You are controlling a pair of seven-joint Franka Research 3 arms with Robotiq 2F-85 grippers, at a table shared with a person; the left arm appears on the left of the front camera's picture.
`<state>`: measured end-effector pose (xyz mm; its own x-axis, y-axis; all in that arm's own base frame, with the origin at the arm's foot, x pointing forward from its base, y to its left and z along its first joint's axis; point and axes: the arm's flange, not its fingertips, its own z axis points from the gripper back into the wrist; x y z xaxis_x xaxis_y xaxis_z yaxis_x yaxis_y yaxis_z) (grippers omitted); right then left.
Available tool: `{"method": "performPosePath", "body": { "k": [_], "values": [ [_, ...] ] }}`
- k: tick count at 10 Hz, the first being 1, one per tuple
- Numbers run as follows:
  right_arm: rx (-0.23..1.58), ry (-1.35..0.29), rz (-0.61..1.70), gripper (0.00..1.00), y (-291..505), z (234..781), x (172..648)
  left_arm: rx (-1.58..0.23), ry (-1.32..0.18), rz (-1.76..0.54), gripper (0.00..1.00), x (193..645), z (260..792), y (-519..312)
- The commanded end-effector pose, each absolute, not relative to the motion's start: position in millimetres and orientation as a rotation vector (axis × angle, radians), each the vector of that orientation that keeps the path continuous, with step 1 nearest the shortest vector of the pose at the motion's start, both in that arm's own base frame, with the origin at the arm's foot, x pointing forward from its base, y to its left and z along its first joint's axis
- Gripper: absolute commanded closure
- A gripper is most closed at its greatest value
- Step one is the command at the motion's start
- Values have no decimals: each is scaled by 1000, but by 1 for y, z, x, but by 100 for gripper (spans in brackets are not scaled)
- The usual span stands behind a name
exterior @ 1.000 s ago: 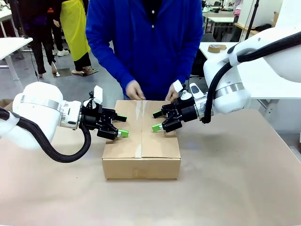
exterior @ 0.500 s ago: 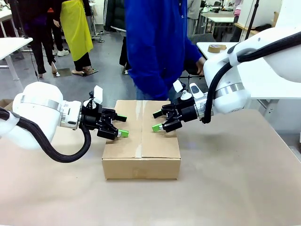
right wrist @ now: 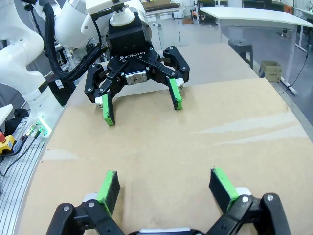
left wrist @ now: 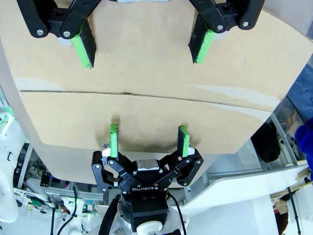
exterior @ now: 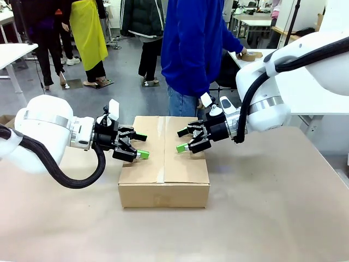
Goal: Pack the gift set into the box.
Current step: Press and hold the closed box until the human finishes sealing it.
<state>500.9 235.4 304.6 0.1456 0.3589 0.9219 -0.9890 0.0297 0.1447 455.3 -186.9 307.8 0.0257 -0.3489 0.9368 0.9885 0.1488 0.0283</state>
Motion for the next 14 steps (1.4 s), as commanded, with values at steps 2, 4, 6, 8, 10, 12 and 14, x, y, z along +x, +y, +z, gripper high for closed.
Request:
{"method": "performPosePath", "body": {
  "k": [2,4,6,8,10,12,14],
  "values": [
    [977,-826,1255,0,238,302,500,-836,-1009,-1252,0,454,306,-188],
    [977,-826,1255,0,238,302,500,-836,-1009,-1252,0,454,306,-188],
    [977,-826,1255,0,238,302,500,-836,-1009,-1252,0,454,306,-188],
    [977,-826,1255,0,238,302,500,-836,-1009,-1252,0,454,306,-188],
    [977,-826,1255,0,238,302,500,-836,-1009,-1252,0,454,306,-188],
    [977,-826,1255,0,238,302,500,-836,-1009,-1252,0,454,306,-188],
    [977,-826,1255,0,238,302,500,-836,-1009,-1252,0,454,306,-188]
  ]
}}
